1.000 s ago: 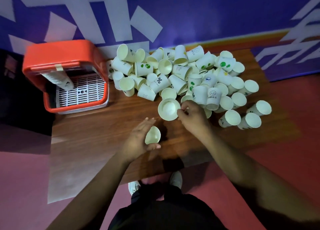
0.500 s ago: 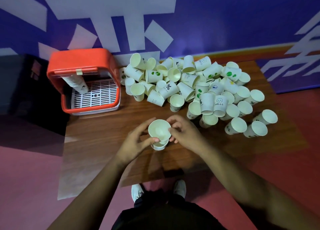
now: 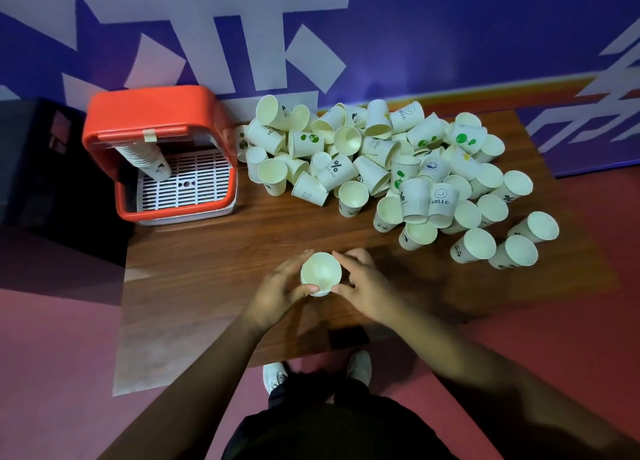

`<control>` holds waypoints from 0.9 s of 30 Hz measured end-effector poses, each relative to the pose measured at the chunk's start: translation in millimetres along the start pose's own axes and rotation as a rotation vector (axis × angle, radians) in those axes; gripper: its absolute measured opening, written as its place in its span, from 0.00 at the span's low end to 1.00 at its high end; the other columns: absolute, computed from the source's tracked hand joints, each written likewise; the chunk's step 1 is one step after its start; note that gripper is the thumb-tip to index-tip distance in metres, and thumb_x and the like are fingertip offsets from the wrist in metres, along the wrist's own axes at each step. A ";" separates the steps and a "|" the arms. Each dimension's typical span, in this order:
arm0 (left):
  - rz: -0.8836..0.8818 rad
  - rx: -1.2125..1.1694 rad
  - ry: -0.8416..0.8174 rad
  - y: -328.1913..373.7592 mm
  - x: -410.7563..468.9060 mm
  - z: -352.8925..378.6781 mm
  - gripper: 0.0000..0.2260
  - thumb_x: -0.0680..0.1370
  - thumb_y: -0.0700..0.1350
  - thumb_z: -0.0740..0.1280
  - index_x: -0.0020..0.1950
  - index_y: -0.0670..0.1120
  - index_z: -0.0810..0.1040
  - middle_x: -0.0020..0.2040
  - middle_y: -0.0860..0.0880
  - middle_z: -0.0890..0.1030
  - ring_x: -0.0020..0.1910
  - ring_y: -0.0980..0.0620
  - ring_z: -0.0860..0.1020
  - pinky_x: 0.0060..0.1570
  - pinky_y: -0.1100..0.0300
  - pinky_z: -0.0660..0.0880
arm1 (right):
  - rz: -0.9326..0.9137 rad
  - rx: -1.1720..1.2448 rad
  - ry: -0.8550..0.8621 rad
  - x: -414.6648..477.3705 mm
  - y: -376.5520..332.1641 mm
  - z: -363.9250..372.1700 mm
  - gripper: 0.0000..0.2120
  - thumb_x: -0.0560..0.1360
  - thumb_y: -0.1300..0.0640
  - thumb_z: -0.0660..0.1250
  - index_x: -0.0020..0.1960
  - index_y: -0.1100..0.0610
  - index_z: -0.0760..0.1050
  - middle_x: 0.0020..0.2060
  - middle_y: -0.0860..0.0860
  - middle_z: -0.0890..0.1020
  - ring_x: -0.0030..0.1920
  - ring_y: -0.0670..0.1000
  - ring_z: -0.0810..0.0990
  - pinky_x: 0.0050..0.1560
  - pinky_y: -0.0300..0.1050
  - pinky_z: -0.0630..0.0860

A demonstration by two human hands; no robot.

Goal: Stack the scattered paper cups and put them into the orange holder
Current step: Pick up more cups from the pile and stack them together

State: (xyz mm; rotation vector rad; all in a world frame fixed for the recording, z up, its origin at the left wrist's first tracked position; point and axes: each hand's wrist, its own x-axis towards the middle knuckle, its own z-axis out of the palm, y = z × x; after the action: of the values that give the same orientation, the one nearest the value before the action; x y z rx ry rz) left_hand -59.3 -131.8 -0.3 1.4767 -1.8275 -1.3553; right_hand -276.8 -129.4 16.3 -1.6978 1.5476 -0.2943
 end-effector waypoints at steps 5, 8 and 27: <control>-0.068 -0.002 -0.030 -9.0 -0.2 -3.4 0.33 0.70 0.69 0.69 0.74 0.69 0.63 0.73 0.58 0.70 0.73 0.55 0.69 0.72 0.48 0.68 | -0.002 -0.016 -0.017 2.8 8.0 4.3 0.31 0.77 0.48 0.68 0.77 0.48 0.60 0.66 0.49 0.66 0.56 0.52 0.76 0.60 0.48 0.75; -0.088 -0.006 0.007 -3.3 7.0 -8.3 0.31 0.73 0.64 0.71 0.74 0.61 0.68 0.69 0.56 0.71 0.70 0.52 0.70 0.71 0.52 0.70 | -0.008 0.024 0.040 4.6 14.2 -7.0 0.26 0.77 0.47 0.67 0.73 0.50 0.67 0.63 0.49 0.69 0.52 0.49 0.77 0.57 0.50 0.76; -0.126 0.102 0.001 123.8 188.9 68.6 0.13 0.80 0.51 0.67 0.56 0.43 0.76 0.52 0.46 0.82 0.51 0.47 0.80 0.46 0.59 0.71 | 0.491 -0.078 0.619 67.6 111.6 -160.1 0.21 0.76 0.54 0.66 0.62 0.68 0.68 0.57 0.67 0.74 0.58 0.65 0.73 0.55 0.52 0.71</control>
State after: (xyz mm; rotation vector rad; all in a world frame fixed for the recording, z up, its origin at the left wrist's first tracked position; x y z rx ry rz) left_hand -240.1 -280.1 32.5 1.6703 -1.8553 -1.3356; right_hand -446.6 -246.8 21.9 -1.2752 2.3930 -0.5356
